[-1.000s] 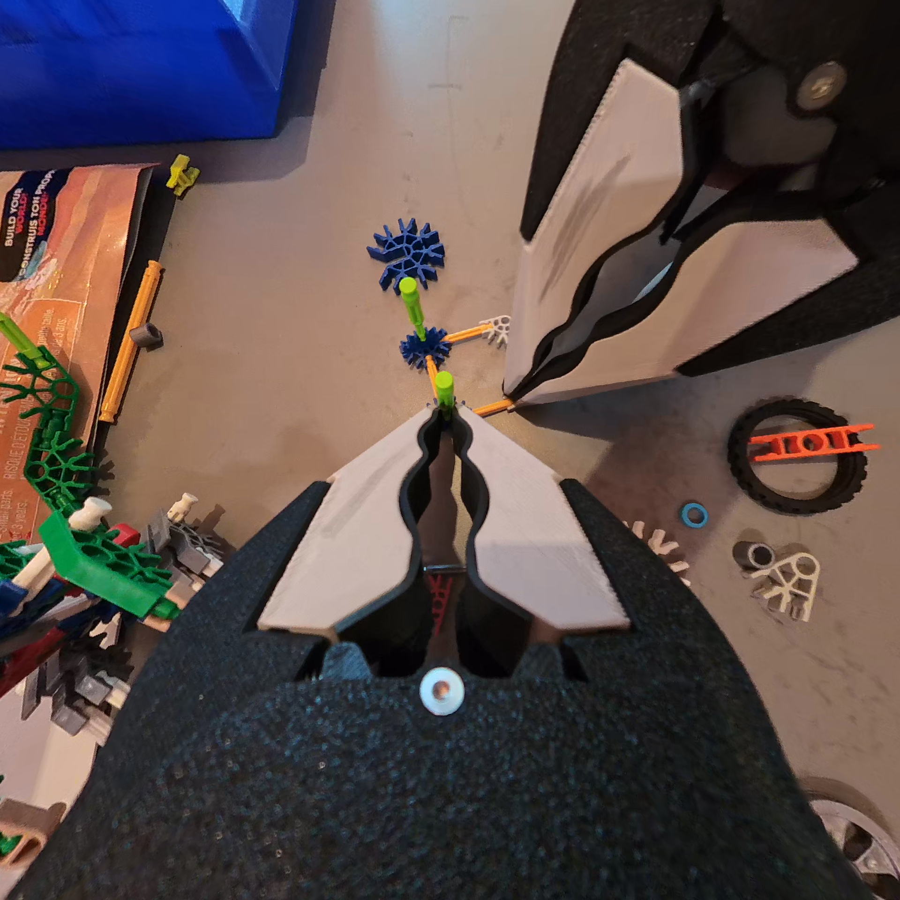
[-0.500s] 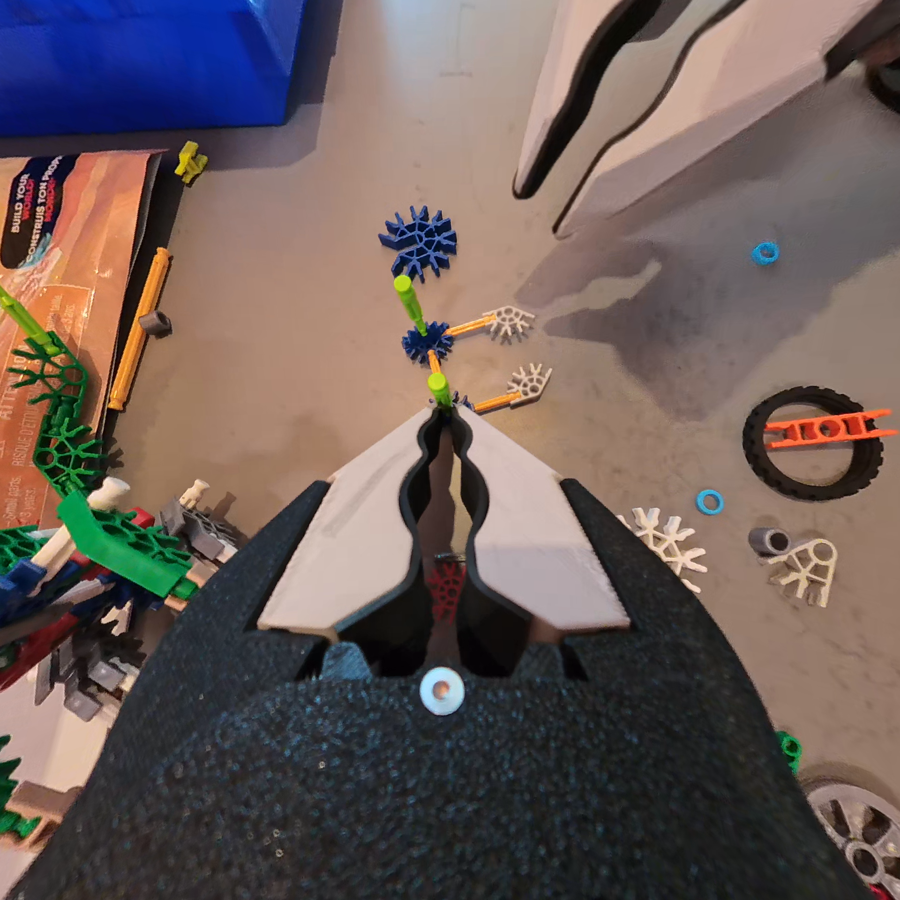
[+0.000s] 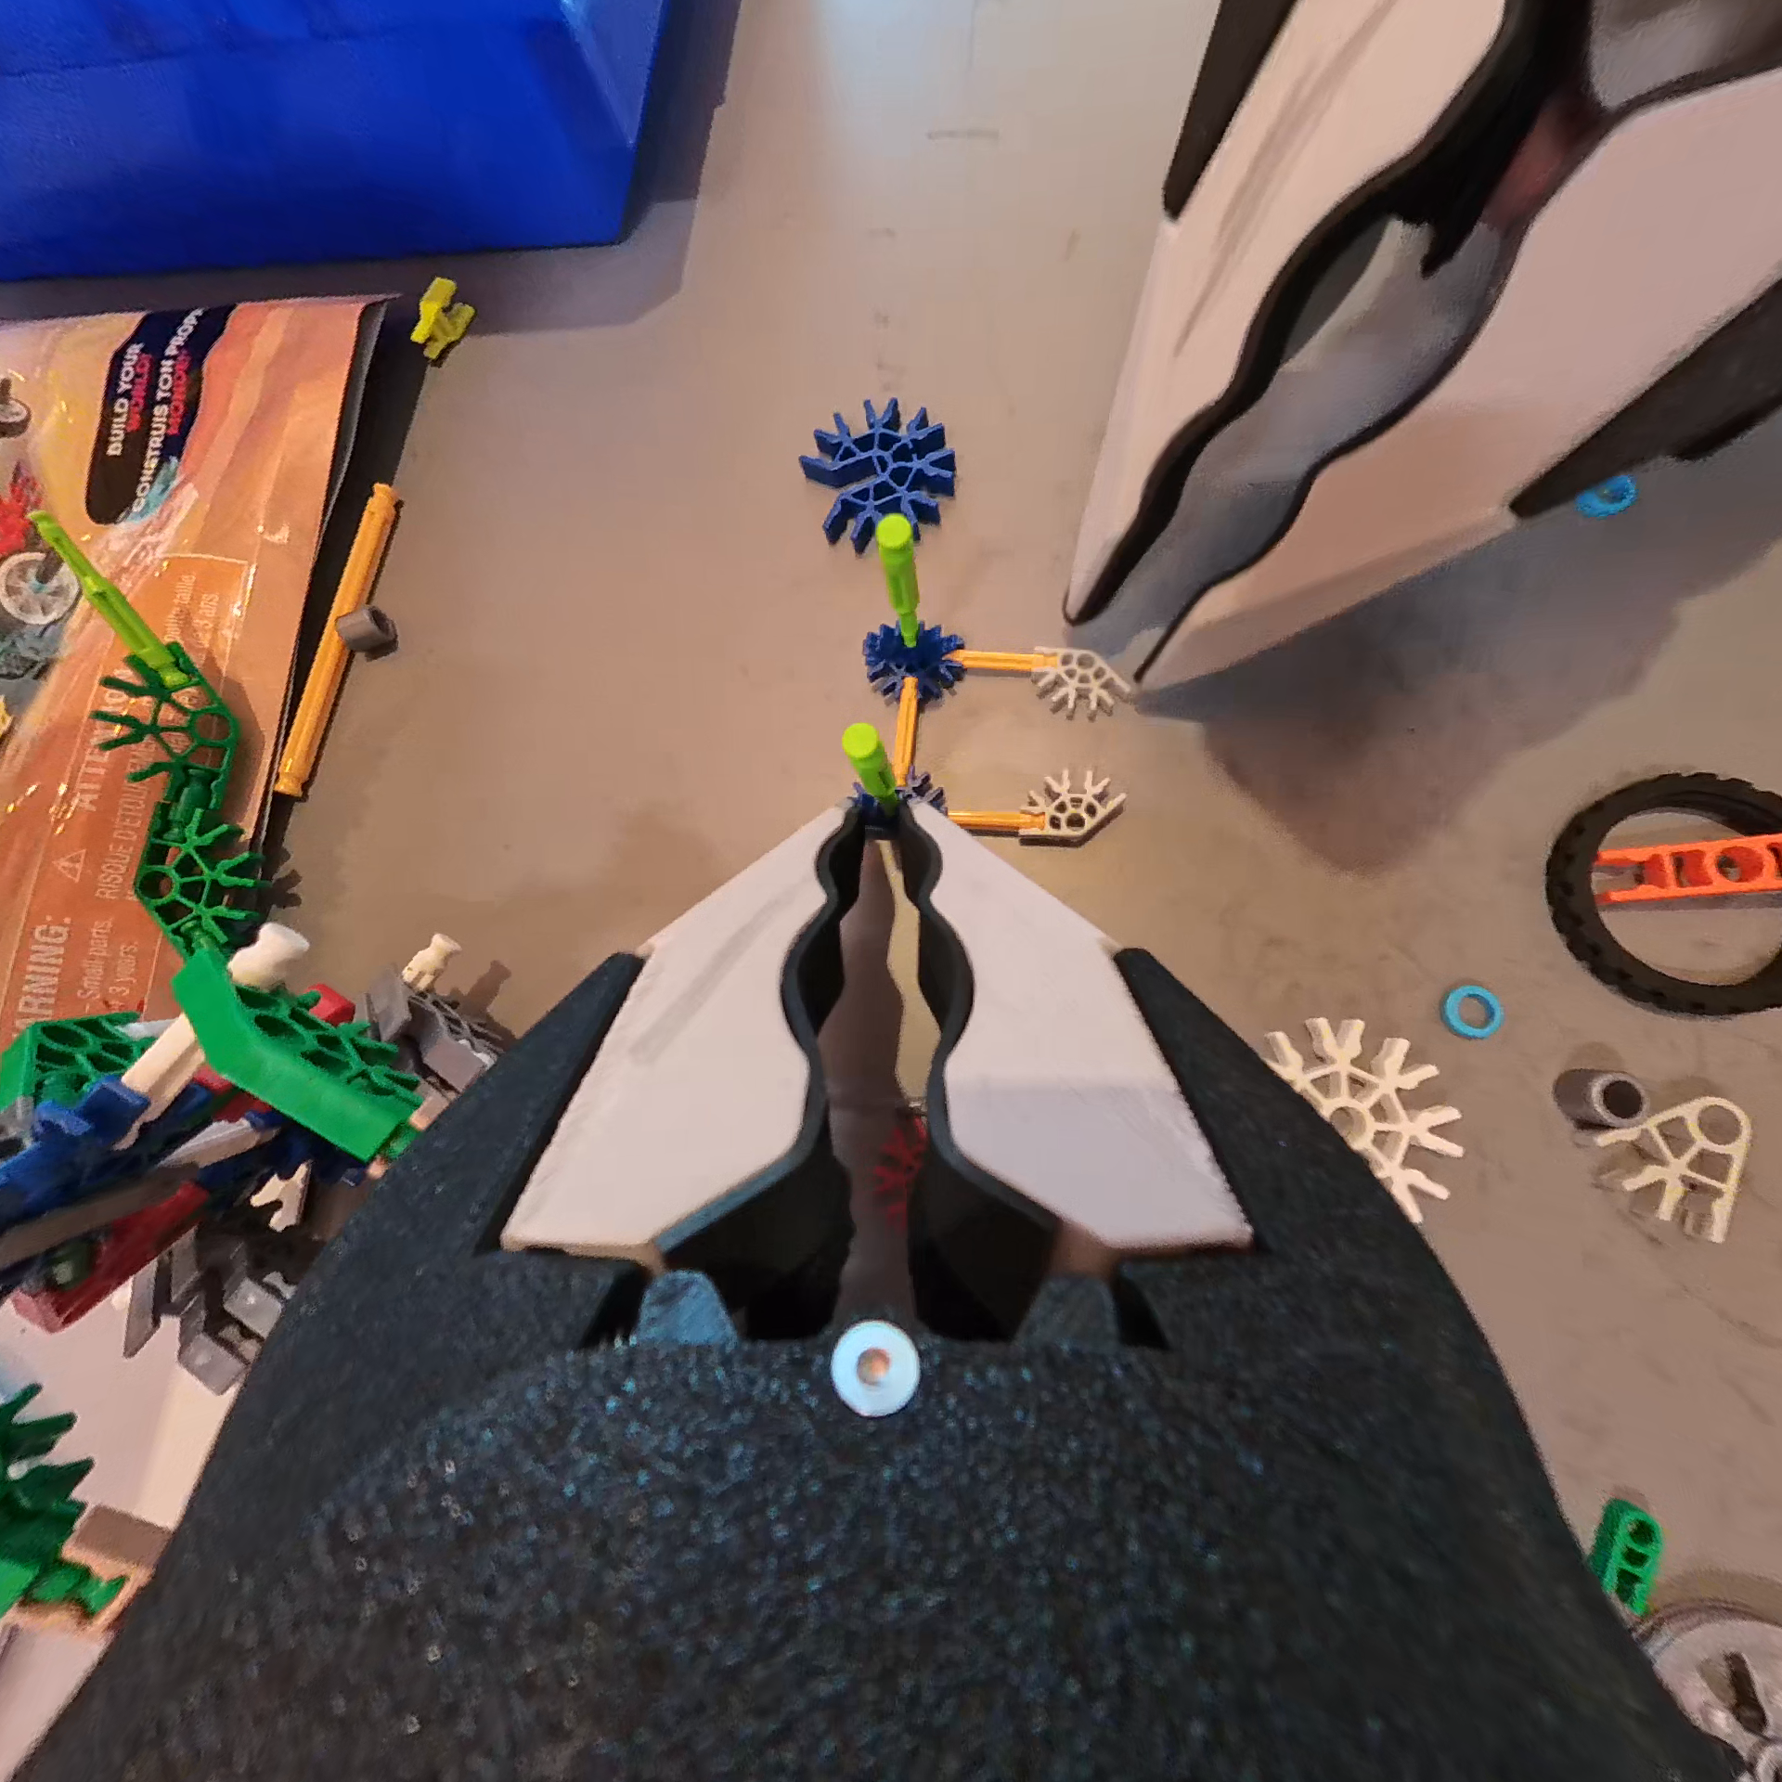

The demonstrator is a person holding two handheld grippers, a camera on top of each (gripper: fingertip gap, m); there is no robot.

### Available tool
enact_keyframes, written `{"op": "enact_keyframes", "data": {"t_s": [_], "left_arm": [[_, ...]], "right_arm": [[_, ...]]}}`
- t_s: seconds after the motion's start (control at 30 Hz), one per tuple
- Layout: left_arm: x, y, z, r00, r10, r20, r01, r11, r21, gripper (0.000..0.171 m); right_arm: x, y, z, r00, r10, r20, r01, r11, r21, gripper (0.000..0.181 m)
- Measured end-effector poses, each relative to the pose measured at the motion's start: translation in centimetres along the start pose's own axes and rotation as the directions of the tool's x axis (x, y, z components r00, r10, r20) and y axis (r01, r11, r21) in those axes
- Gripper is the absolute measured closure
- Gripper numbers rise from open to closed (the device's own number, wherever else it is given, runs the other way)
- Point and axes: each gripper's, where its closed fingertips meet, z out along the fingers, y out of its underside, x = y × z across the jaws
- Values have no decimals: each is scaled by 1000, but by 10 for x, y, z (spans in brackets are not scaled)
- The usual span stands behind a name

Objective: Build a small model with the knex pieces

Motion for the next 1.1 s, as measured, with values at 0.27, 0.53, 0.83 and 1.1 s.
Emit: {"op": "enact_keyframes", "data": {"t_s": [0.27,0.53,0.83,1.1], "left_arm": [[0,-1,0,1000,12,6,-12,1000,5,161],[0,-1,-1,1000,15,7,-15,1000,0,160],[-1,2,-1,1000,20,11,-20,1000,-8,161],[-3,2,-2,999,27,17,-27,1000,-13,161]], "right_arm": [[9,-3,-5,999,22,-27,-21,1000,23,165],[-8,-5,4,1000,-8,18,8,1000,7,165],[-18,-7,4,999,-37,38,37,999,-11,165],[-23,-7,1,999,-44,26,44,999,1,164]]}}
